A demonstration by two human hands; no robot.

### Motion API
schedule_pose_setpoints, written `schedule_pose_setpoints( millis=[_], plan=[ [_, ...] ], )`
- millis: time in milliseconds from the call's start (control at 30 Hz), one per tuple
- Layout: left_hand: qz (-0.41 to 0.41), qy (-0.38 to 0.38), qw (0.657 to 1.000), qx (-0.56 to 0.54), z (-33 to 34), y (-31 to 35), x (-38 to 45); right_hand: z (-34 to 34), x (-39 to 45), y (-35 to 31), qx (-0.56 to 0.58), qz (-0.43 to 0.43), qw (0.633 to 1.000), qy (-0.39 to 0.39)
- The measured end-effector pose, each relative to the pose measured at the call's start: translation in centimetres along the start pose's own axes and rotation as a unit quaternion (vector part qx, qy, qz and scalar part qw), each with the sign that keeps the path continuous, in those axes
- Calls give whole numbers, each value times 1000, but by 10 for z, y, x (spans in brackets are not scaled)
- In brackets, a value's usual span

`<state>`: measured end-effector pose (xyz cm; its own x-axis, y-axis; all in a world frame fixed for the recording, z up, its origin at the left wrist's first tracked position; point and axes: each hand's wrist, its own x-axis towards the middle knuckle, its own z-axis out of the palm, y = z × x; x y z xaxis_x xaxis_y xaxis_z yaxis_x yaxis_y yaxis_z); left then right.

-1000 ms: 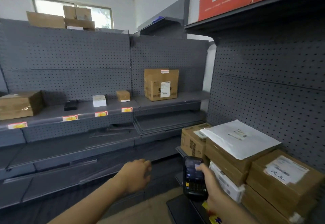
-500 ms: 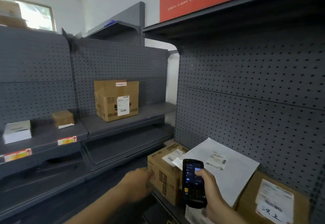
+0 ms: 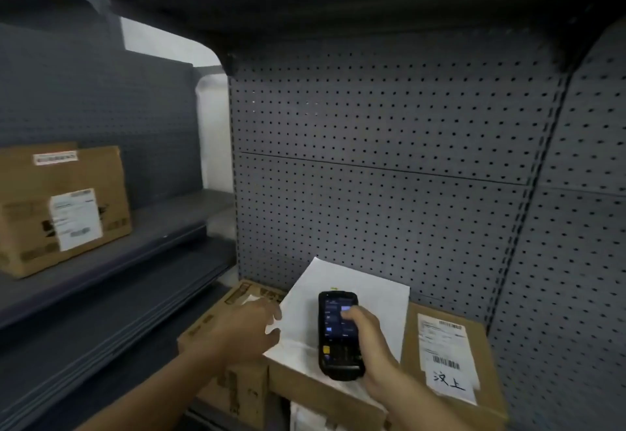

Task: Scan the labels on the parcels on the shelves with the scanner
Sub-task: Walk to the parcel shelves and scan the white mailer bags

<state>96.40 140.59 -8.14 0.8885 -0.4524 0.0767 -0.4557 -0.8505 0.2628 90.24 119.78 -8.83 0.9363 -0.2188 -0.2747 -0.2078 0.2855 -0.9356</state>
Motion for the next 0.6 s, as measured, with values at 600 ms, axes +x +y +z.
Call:
schedule_pose_setpoints(
  millis=[600],
  plan=[
    [69, -67, 994, 47, 45, 2, 127, -15, 6, 7, 79, 7, 963, 258]
  ],
)
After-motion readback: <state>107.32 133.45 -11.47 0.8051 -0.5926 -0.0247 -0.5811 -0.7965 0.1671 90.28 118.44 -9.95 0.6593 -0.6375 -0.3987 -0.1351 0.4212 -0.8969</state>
